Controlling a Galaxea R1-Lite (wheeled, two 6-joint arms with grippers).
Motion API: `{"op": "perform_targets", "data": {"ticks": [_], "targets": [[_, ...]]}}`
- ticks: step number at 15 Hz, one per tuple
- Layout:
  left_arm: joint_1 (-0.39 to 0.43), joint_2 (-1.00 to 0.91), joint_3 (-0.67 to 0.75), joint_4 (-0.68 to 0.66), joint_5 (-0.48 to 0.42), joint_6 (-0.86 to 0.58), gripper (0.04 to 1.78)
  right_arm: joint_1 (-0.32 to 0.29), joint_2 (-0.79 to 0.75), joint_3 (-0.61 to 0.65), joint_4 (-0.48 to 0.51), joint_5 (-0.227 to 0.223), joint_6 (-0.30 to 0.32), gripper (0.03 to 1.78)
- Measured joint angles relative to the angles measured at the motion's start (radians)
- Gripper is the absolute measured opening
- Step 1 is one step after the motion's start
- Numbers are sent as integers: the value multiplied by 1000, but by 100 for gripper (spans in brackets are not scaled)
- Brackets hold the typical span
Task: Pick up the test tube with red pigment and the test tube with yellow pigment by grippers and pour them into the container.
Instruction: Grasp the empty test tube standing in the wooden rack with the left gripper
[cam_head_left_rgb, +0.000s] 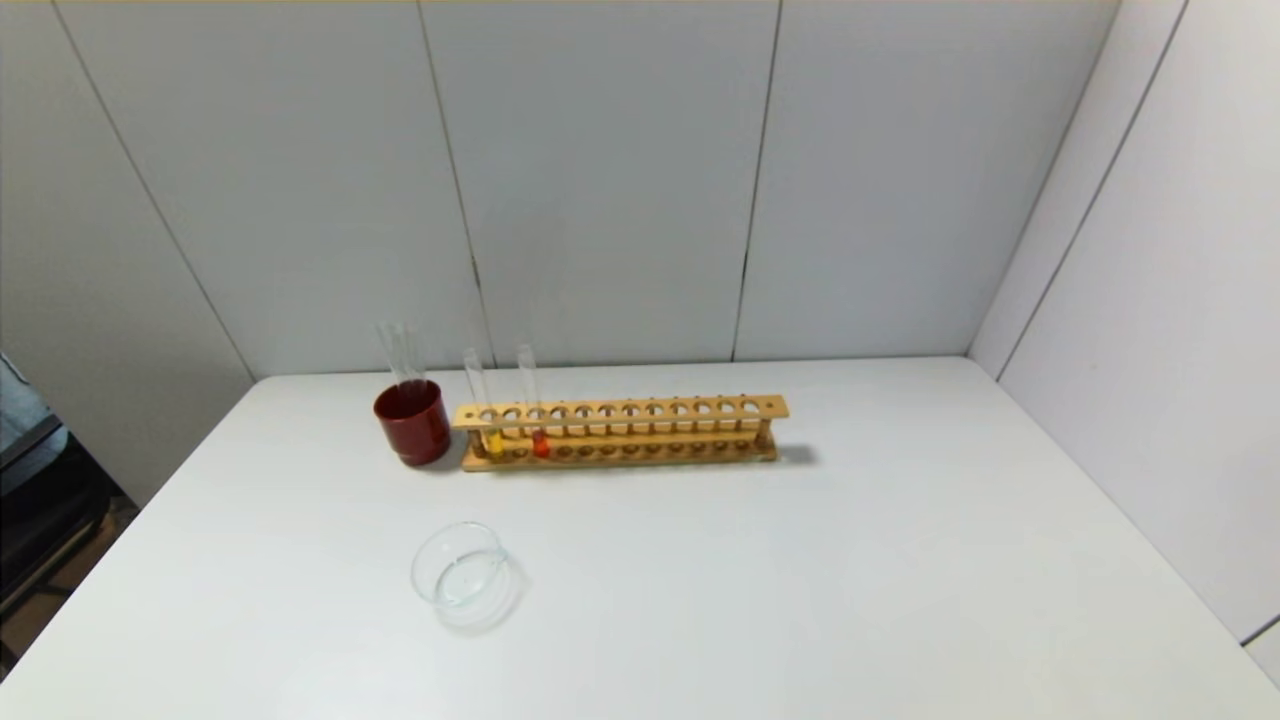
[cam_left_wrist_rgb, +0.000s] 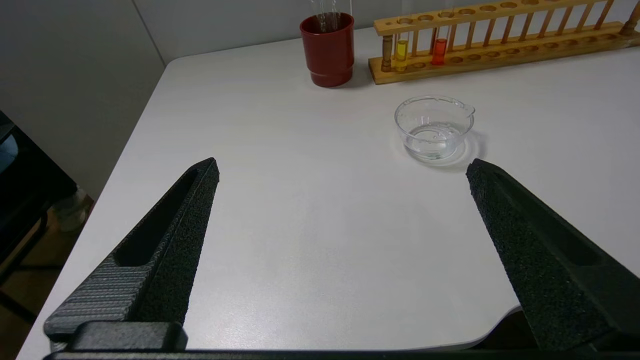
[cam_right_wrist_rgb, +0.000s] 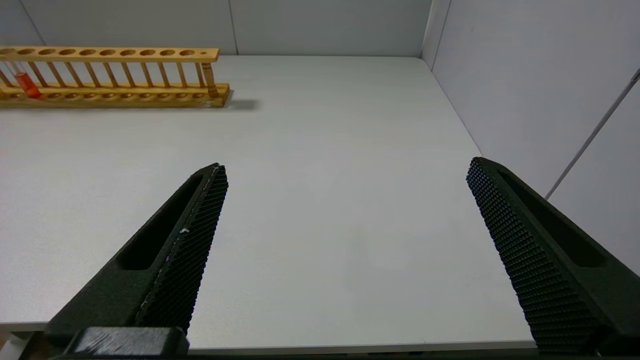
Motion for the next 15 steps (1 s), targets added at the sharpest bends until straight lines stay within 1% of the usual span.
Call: {"op": "perform_targets", "data": {"ticks": [4, 11, 13, 15], "targets": [[0, 0, 0, 0, -1, 18, 175, 0, 0, 0, 0, 0, 0, 175], [0, 0, -11, -6, -2, 0, 175, 0, 0, 0, 0, 0, 0, 175], [0, 1, -94, 21, -10, -27, 175, 0, 0, 0, 0, 0, 0, 175], [0, 9, -235, 116, -26, -39, 175, 0, 0, 0, 0, 0, 0, 175]]}}
